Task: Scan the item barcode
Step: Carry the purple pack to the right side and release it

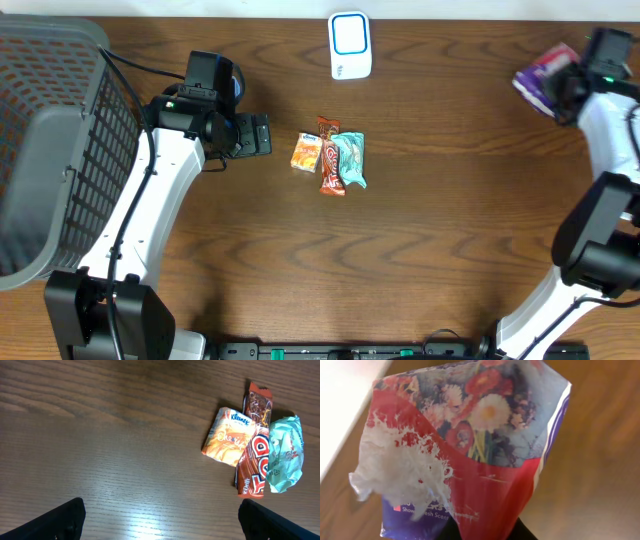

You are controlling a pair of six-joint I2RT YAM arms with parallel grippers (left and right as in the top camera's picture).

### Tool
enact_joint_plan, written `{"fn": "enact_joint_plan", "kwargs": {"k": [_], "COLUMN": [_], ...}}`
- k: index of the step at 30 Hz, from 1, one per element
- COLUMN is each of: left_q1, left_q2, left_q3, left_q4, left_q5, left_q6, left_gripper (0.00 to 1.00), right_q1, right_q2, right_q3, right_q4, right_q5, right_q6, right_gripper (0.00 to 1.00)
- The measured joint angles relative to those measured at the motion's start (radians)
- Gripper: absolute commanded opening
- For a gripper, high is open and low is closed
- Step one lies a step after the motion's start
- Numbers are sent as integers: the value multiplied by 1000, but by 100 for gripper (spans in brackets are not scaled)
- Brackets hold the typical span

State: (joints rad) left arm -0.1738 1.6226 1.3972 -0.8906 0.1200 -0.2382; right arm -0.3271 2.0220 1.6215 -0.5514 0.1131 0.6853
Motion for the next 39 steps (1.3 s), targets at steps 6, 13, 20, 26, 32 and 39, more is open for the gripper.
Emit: {"fn": "enact_joint_plan", "kwargs": {"k": [6, 13, 20, 26, 32, 39], "left_q1": [0, 0, 0, 0, 0, 0], "left_q2": [0, 0, 0, 0, 0, 0], "left_q3": [0, 0, 0, 0, 0, 0], "left_q4": [0, 0, 0, 0, 0, 0], "left_q5": [0, 0, 0, 0, 0, 0], "left_q6": [0, 0, 0, 0, 0, 0], "left_gripper": [98, 98, 98, 98, 98, 98], "right_q1": [-100, -122, -75, 55, 148, 144], "right_q2": [5, 8, -123, -262, -208, -43], "right_q3": [0, 0, -3, 3, 5, 4], "right_q4": [-48, -48, -25, -164, -306, -315], "right_q5": [-24, -188, -371, -407, -177, 28], "right_q6": [-4, -110, -181, -299, -348, -352], "right_gripper": [99, 99, 92, 8, 3, 9]}}
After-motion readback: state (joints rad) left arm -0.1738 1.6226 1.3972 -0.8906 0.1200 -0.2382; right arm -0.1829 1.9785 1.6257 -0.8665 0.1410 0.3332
